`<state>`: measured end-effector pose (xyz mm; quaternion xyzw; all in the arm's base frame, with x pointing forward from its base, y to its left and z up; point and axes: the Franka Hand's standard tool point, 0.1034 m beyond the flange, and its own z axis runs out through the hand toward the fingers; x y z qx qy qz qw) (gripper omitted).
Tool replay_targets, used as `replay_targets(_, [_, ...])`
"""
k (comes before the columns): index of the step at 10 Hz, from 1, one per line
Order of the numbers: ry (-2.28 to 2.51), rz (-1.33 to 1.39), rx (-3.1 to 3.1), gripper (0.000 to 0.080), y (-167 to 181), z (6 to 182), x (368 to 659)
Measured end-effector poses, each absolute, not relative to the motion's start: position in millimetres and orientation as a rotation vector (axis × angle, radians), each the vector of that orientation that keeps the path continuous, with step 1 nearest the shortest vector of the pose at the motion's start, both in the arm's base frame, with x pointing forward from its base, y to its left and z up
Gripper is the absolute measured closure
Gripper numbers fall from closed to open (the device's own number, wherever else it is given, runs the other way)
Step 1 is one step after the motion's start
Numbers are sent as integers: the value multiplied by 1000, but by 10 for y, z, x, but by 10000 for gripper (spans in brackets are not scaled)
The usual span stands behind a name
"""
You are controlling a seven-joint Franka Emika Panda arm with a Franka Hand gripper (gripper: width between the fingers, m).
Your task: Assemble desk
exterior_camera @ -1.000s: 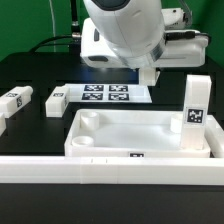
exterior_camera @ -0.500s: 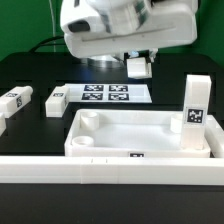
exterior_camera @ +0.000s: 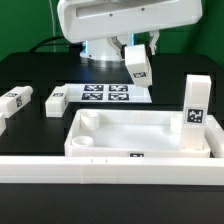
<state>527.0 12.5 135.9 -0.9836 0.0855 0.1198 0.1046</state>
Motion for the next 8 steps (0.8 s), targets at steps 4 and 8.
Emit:
replay_targets(4, [182, -1, -2965, 509, -232, 1617, 5611])
replay_targets(8, [219, -418, -3015, 509, -342, 1608, 5726])
